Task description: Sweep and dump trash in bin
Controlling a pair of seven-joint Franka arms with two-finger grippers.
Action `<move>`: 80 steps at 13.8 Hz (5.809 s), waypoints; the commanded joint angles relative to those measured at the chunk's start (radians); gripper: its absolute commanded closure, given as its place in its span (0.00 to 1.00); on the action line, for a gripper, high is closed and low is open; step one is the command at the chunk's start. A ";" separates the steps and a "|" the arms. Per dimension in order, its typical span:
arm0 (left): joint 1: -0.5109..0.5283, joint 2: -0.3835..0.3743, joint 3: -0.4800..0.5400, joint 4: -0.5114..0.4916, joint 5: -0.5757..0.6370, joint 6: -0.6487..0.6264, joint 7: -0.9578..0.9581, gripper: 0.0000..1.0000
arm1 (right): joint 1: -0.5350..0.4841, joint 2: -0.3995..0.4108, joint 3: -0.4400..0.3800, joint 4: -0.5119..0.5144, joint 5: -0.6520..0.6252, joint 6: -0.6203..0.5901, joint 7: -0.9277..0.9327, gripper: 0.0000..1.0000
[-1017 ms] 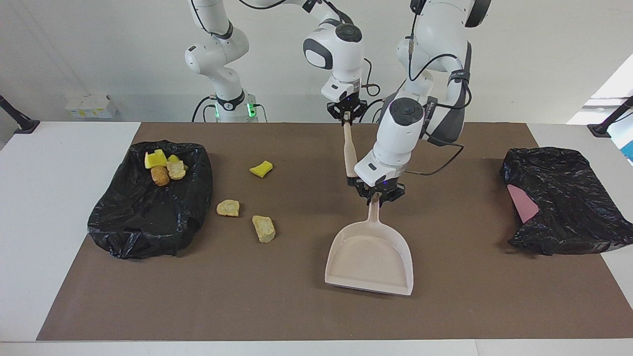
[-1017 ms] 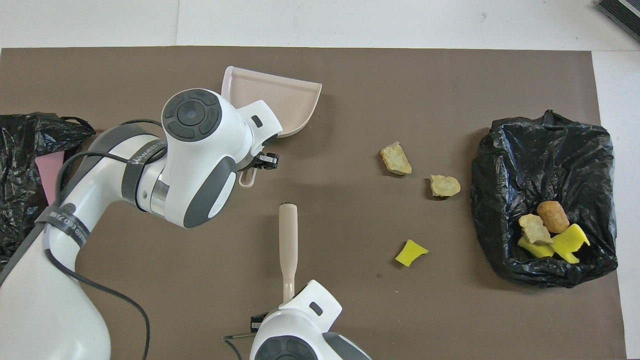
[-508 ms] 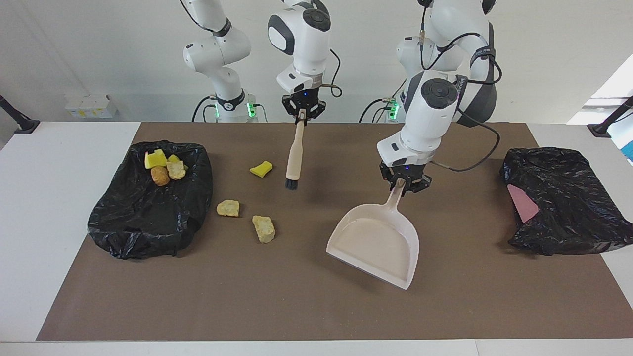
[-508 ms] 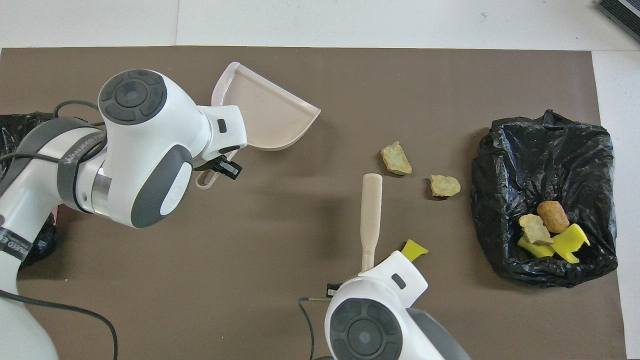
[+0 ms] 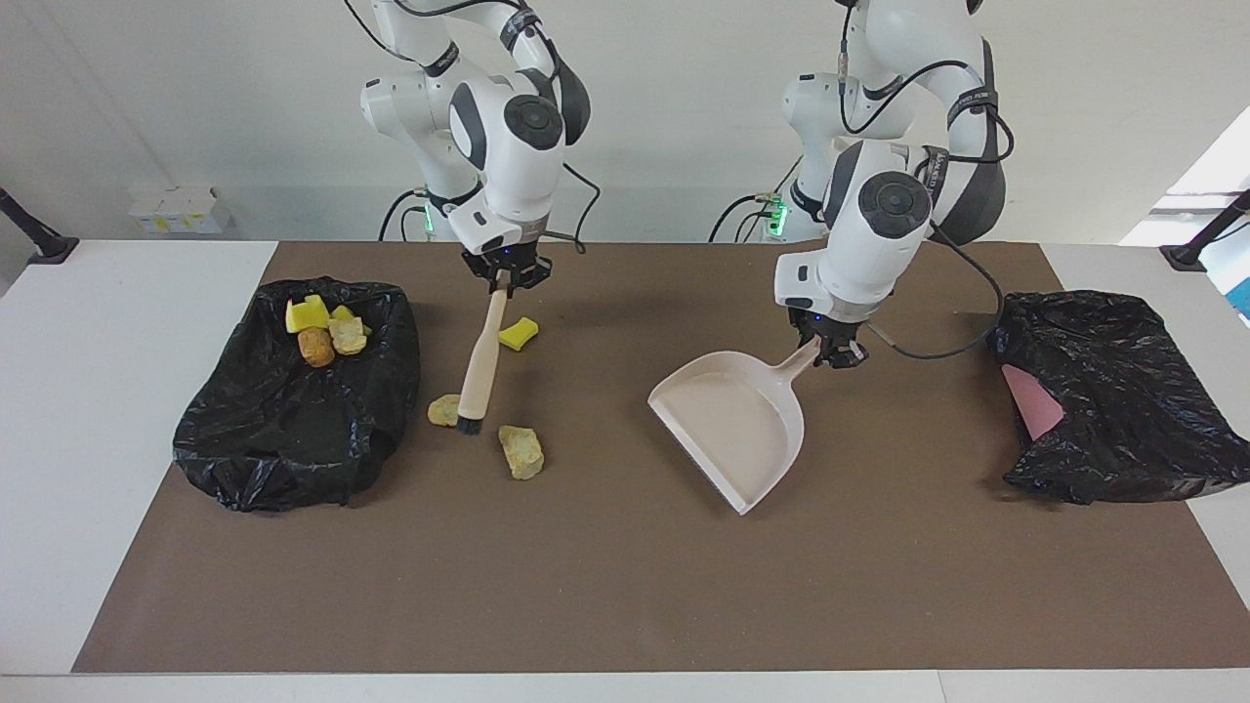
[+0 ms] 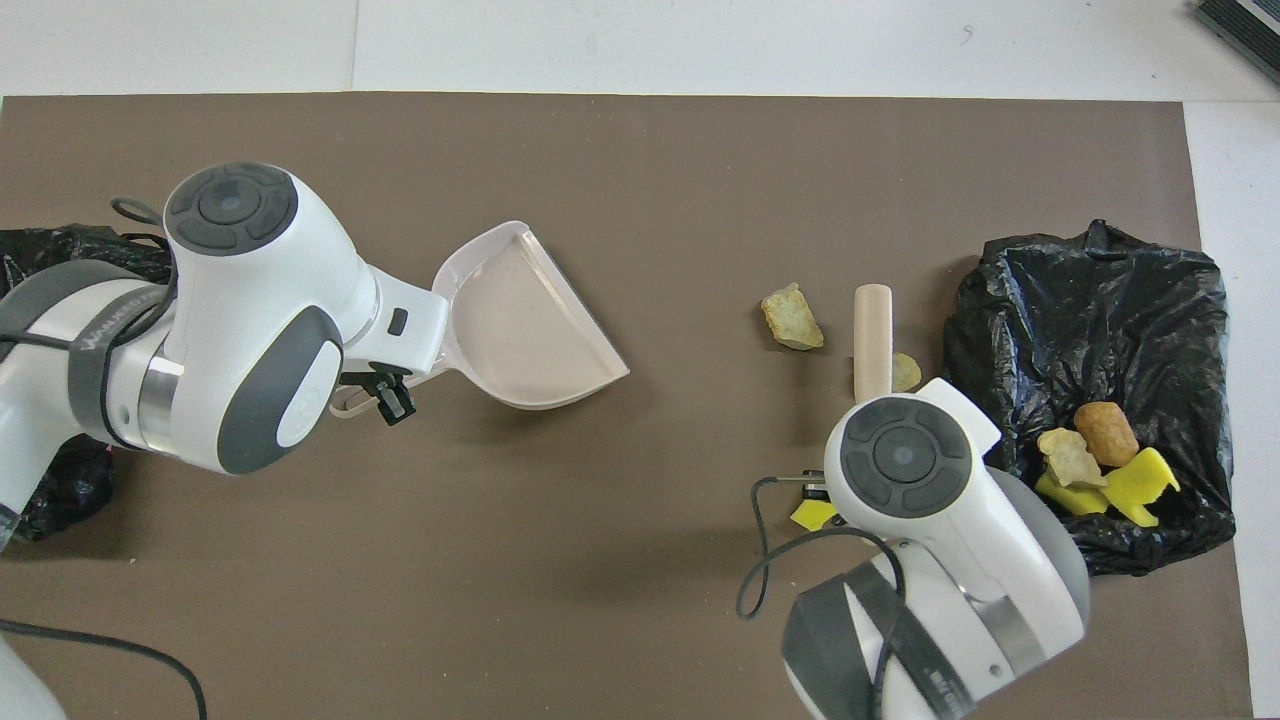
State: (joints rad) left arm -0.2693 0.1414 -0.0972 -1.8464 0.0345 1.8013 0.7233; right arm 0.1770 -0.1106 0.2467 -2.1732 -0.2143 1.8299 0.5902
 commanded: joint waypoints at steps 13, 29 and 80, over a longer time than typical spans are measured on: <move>-0.031 -0.195 -0.009 -0.367 0.053 0.276 0.157 1.00 | -0.116 0.095 0.019 -0.050 -0.096 0.023 -0.081 1.00; -0.116 -0.146 -0.010 -0.364 0.053 0.383 -0.044 1.00 | 0.094 0.229 0.023 0.142 0.116 0.069 -0.369 1.00; -0.222 -0.112 -0.015 -0.376 0.050 0.443 0.291 1.00 | 0.082 -0.059 0.013 -0.015 0.199 -0.242 0.000 1.00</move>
State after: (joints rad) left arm -0.4660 0.0548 -0.1249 -2.2014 0.0725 2.2603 1.0382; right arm 0.2779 -0.0647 0.2531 -2.0515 -0.0193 1.5375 0.5451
